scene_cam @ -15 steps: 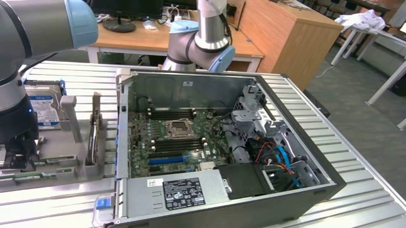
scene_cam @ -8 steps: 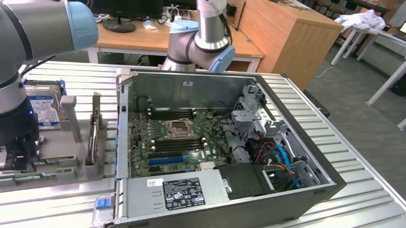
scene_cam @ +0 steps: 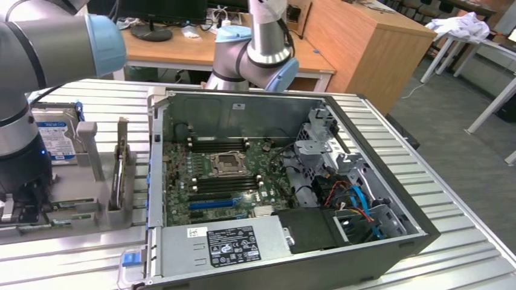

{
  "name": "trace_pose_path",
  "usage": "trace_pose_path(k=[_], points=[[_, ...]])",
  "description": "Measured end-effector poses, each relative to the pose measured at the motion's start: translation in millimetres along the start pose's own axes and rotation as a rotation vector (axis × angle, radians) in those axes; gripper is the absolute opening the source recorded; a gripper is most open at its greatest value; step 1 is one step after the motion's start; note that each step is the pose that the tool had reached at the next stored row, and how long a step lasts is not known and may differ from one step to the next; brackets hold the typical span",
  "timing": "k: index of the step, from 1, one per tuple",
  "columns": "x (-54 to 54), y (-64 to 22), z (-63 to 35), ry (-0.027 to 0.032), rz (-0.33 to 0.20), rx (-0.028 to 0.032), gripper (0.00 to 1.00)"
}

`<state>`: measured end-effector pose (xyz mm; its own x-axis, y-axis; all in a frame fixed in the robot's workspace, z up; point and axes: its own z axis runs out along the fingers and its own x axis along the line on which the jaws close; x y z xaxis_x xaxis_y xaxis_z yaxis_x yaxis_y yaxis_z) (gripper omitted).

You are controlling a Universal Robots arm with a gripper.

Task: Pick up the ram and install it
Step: 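Pick up the ram and move it above insertion slot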

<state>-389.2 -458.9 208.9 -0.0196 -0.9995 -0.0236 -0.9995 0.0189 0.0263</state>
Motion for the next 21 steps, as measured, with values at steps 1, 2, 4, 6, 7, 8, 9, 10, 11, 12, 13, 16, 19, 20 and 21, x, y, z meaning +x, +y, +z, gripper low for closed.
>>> trace_pose_path(k=[1, 2, 4, 6, 7, 8, 9, 10, 11, 12, 13, 16, 19, 20, 21], points=[[0.0, 0.0, 1.2, 0.0, 0.0, 0.0, 0.3], [0.1, 0.0, 1.9, 0.0001, 0.0, -0.0001, 0.3], [0.1, 0.0, 1.9, 0.0002, 0.0, -0.0002, 0.3], [0.4, -2.0, 2.0, 0.0001, 0.0, 0.0002, 0.3], [0.5, -4.0, 2.0, 0.0001, 0.0, 0.0, 0.3], [0.5, -5.9, 2.0, 0.0, 0.0, 0.0, 0.3], [0.6, -8.1, 2.0, -0.0002, 0.0, 0.0001, 0.3], [0.7, -10.2, 1.9, -0.0003, 0.0, 0.0, 0.3], [0.8, -12.2, 1.9, -0.0005, 0.0, -0.0001, 0.3], [0.9, -14.3, 1.9, -0.0006, 0.0, 0.0, 0.3], [0.9, -15.8, 1.8, -0.0007, 0.0, -0.0001, 0.3], [0.8, -17.9, 1.9, -0.0021, 0.0, 0.0, 0.3], [0.8, -18.5, 1.9, -0.0048, -0.001, -0.0001, 0.3], [0.9, -18.5, 1.8, -0.0048, 0.0, -0.0001, 0.3], [1.7, -18.7, 1.8, -0.0048, -0.001, -0.0001, 0.3]])
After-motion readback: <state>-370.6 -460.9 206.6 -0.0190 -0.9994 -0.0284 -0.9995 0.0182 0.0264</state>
